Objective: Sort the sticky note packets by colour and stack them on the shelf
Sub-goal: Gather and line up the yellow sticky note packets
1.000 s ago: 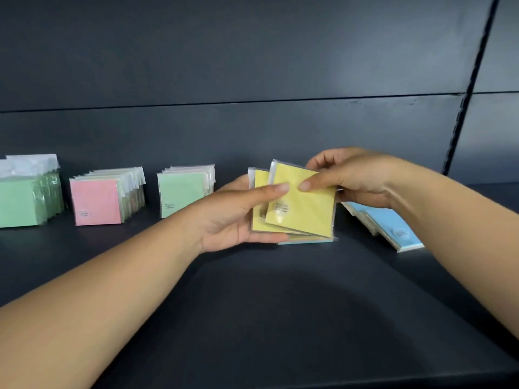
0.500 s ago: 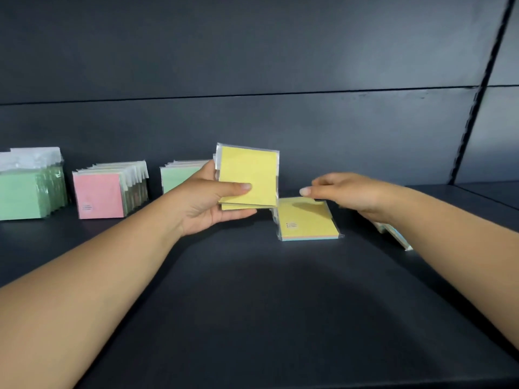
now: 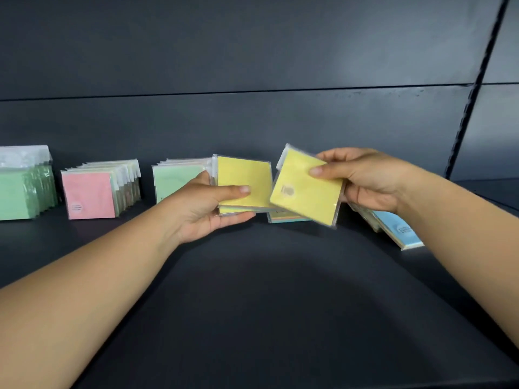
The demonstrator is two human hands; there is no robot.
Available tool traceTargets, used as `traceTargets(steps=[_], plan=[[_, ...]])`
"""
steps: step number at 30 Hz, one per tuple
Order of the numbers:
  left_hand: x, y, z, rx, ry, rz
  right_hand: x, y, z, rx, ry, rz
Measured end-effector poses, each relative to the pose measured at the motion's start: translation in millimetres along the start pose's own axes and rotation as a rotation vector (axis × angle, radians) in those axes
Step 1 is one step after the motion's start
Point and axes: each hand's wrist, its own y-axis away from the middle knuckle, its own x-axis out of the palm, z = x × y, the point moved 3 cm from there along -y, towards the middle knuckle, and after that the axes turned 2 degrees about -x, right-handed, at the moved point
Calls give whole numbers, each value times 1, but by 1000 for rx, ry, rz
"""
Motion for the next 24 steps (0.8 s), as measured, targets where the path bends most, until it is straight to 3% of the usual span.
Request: traceTargets(steps=[3, 8, 11, 16, 24], plan=[[14, 7, -2, 19, 30, 77, 2, -2, 5, -48, -116, -50], [37, 17, 2, 21, -61, 241, 17, 1, -1, -128, 119, -47], [37, 17, 6, 7, -65, 228, 24, 2, 1, -225, 194, -99], [19, 6, 2, 48, -37, 90, 10, -23, -15, -93, 261, -314], [-17, -8, -12, 142, 37, -133, 20, -30, -51, 177, 992, 8]])
